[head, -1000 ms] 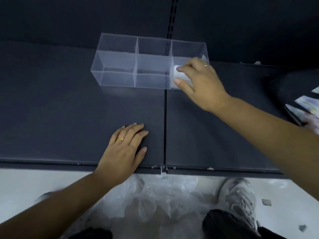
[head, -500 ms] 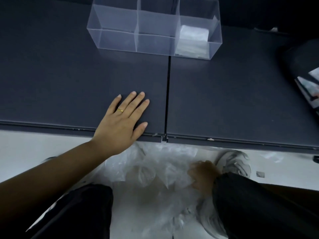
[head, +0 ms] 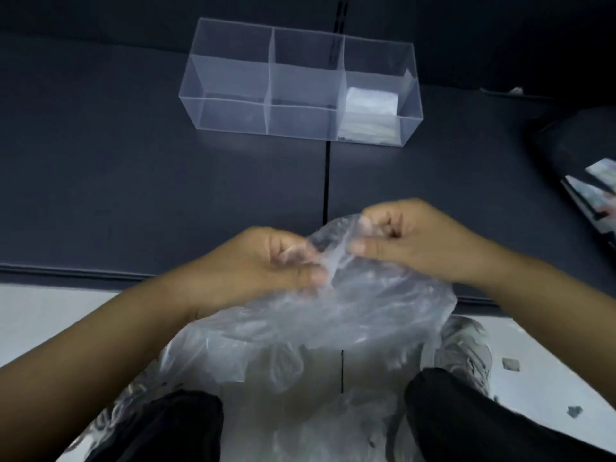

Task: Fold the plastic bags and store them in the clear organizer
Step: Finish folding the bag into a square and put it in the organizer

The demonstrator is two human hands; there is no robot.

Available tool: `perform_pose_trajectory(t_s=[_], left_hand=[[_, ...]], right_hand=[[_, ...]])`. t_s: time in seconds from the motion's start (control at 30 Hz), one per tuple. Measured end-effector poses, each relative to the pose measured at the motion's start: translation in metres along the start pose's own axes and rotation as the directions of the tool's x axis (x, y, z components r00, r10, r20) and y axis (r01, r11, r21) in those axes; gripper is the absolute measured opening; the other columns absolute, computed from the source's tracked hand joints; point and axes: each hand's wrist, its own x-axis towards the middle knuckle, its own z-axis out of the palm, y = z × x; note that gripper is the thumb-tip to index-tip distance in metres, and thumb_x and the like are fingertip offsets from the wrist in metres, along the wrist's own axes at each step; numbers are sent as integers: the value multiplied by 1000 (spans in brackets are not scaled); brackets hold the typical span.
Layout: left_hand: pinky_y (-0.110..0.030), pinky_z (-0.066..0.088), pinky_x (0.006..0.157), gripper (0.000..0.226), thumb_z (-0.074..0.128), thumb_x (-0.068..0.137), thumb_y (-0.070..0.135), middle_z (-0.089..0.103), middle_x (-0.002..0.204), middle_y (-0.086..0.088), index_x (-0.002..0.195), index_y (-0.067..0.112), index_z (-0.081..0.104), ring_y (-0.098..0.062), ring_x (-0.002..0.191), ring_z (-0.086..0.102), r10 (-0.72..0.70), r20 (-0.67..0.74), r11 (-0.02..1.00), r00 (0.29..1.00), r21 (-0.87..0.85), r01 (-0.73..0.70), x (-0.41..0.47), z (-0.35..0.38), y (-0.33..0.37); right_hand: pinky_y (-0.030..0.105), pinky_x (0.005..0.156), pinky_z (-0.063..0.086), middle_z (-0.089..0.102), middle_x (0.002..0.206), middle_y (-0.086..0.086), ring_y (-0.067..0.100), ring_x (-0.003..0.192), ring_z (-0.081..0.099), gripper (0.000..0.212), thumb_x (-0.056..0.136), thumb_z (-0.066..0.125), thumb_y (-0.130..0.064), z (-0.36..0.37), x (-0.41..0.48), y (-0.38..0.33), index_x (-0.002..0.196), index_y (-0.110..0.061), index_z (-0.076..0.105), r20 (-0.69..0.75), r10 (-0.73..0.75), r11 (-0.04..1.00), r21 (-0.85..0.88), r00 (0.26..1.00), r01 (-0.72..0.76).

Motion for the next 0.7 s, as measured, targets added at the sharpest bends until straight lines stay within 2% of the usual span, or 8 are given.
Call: perform_pose_trajectory(t_s=[0.07, 0.17, 0.27, 0.33, 0.4, 0.5, 0.57, 0.7], left_hand=[[-15, 49, 60, 18, 70, 78, 36, 71, 73, 3, 76, 18, 74, -7, 66, 64, -56, -225, 996, 973, -84, 38, 6, -8, -2], [-17, 53, 66, 25, 65, 83, 39, 75, 87, -5, 85, 16, 75, -18, 80, 68, -202, -398, 969, 895, -216, 123, 17, -16, -12], [-5, 45, 64, 34, 53, 92, 46, 69, 95, 14, 108, 18, 64, 2, 85, 62, -117, -600, 991, 792, -20, 131, 24, -17, -21], [-11, 39, 89, 55, 46, 91, 58, 50, 120, 15, 130, 20, 47, 4, 109, 51, 143, -704, 954, 696, 284, 92, 21, -19, -24], [-30, 30, 105, 62, 44, 90, 62, 38, 133, 9, 136, 21, 42, -9, 125, 39, 392, -598, 821, 699, 570, 27, 18, -19, -23], [-35, 27, 105, 66, 53, 82, 60, 39, 140, 5, 136, 23, 45, -14, 128, 37, 488, -383, 645, 784, 763, -28, 23, -10, -24], [-31, 36, 98, 70, 67, 80, 50, 42, 134, 10, 140, 25, 41, -12, 122, 44, 434, -366, 669, 824, 743, -22, 30, -3, -26], [-7, 40, 90, 56, 70, 86, 23, 56, 120, 19, 135, 33, 45, 4, 111, 53, 165, -467, 937, 869, 349, 10, 41, -5, -31]], right_hand=[[18, 53, 38, 54, 60, 2, 7, 52, 46, 32, 76, 71, -42, -18, 13, 8, 72, -12, 62, -239, 26, 994, -97, 971, -50], [21, 79, 45, 54, 95, -4, 9, 84, 55, 19, 84, 68, -36, -34, 20, 16, 93, -22, 60, -600, -114, 939, -325, 792, -111], [36, 107, 33, 39, 122, -9, 10, 119, 42, 49, 82, 62, -52, -21, 16, 16, 122, -25, 52, -515, -253, 901, -435, 819, 4], [36, 111, 22, 30, 131, -11, 7, 127, 30, 66, 76, 65, -61, -7, 13, 18, 131, -29, 46, -427, -213, 905, -424, 879, 13], [32, 107, 19, 28, 129, -11, 4, 122, 27, 72, 69, 71, -57, 3, 12, 22, 131, -29, 49, -396, -219, 889, -457, 892, 16], [40, 104, 34, 36, 119, -4, 14, 116, 40, 65, 64, 84, -41, 15, 16, 26, 120, -19, 60, -397, -317, 871, -482, 861, 98], [41, 104, 36, 39, 120, -3, 17, 117, 44, 70, 64, 84, -41, 23, 25, 30, 124, -19, 56, -362, -284, 884, -457, 888, 96], [30, 100, 29, 44, 128, -6, 13, 119, 41, 77, 67, 81, -45, 32, 46, 43, 131, -24, 45, -304, -108, 893, -447, 947, -42]])
